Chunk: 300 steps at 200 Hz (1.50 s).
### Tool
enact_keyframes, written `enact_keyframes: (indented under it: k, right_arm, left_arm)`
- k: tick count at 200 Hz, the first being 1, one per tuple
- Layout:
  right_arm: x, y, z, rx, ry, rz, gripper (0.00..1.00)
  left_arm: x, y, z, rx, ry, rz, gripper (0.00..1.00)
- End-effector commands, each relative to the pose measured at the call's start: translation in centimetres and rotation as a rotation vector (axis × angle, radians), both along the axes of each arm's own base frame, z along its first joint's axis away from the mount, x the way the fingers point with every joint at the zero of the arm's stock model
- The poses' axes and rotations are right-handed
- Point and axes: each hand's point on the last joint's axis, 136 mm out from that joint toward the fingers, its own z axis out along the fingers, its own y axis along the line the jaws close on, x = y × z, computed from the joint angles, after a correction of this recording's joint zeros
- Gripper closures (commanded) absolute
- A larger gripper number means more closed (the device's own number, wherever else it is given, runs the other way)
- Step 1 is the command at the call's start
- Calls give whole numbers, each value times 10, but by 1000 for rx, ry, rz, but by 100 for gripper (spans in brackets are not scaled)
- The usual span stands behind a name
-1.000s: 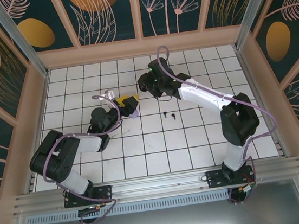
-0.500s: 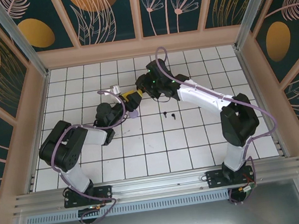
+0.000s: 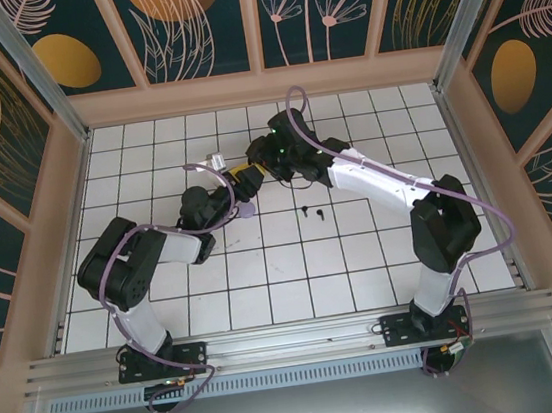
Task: Insert wireless bluetooth earbuds into charging case
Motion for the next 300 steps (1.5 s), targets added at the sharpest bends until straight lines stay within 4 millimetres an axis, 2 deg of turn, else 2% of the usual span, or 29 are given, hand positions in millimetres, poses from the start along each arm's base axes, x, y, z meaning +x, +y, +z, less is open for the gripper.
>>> enact_keyframes:
  k: [1,72,102,145,199,224,242,261,284,300]
  right_arm:
    - [-4,4,30,63,-44,5,69]
    - [-7,5,29,58,-42,8,69]
    - [-8,5,28,60,-41,9,69]
    - [-7,5,29,66,-45,2,69]
    - [-4,6,33,74,-53,-2,68]
    - [-2,6,36,77,-58,-8,57]
    - [2,2,43,86,-74,-25,40]
    - [9,-10,57,116,-110,-66,28]
    - [16,-31,79,170,-180,-118,23]
    - [17,-46,85,170,-207,-132,22]
  left_arm:
    - [1,-5,13,-41,-48,-12,42]
    - [2,0,19,-66,-65,12,52]
    - [2,-1,19,-64,-68,10,67]
    - [1,-1,18,-69,-66,6,70]
    - [-3,-1,19,-78,-66,-7,85]
    - [-3,-2,21,-82,-66,-11,92]
    - [-3,-3,21,-86,-62,-18,95]
    - [-3,-3,22,-89,-58,-23,96]
    - [-5,-4,21,-89,-52,-31,96]
    - [-8,-6,22,-86,-51,-48,97]
